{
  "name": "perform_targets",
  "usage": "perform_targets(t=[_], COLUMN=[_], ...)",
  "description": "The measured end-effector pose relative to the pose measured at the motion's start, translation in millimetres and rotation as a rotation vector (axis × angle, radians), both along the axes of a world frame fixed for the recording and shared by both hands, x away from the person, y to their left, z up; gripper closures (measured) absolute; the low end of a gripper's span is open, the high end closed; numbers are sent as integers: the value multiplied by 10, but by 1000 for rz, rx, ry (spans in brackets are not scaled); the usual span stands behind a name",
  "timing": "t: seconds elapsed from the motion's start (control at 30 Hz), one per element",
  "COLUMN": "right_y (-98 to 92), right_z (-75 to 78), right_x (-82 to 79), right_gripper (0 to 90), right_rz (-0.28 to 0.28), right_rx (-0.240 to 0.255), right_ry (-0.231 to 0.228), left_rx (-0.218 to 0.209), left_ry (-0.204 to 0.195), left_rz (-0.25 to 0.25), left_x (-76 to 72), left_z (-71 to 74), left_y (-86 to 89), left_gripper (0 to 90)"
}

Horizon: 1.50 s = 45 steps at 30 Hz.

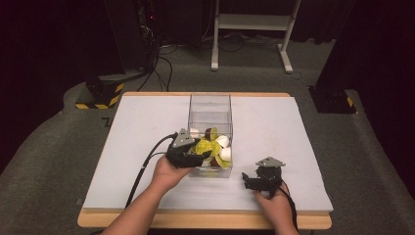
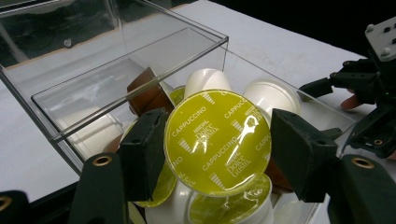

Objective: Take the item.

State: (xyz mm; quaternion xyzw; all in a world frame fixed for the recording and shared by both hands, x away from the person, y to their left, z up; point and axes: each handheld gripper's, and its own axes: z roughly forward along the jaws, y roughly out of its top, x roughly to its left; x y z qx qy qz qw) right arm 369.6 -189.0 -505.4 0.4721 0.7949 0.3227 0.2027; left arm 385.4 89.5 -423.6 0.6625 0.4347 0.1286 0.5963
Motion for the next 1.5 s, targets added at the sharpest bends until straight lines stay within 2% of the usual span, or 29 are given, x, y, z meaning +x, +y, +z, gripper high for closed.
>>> perform_targets(t=[0.33,0.53,0.6,1.07,1.23,1.37,1.4,1.5], right_y=[-1,-1,-1,-1,-1,-1,-1,-1], right_z=[0,0,0,0,0,0,0,0], right_x=[1,1,1,1,0,1,0,1], right_gripper=[115,115,115,115,115,115,115,115], right_rz=[1,0,0,1,0,1,0,0], right_rx=[0,1,1,1,1,1,1,2], right_ry=[1,3,3,1,2,1,3,3], left_rx=[-32,-24,-37,-31,-41,-31,-42,-39], left_ry=[-13,-21,-25,-45,-49,-53,-50,-49], left_rz=[3,4,13,42,63,71,76,85], left_x=[-19,-32,-42,-40,-30,-23,-22,-18], left_z=[67,92,110,181,197,196,193,179], left_y=[47,82,103,314,396,464,474,527], left_gripper=[379,379,379,379,379,379,379,379])
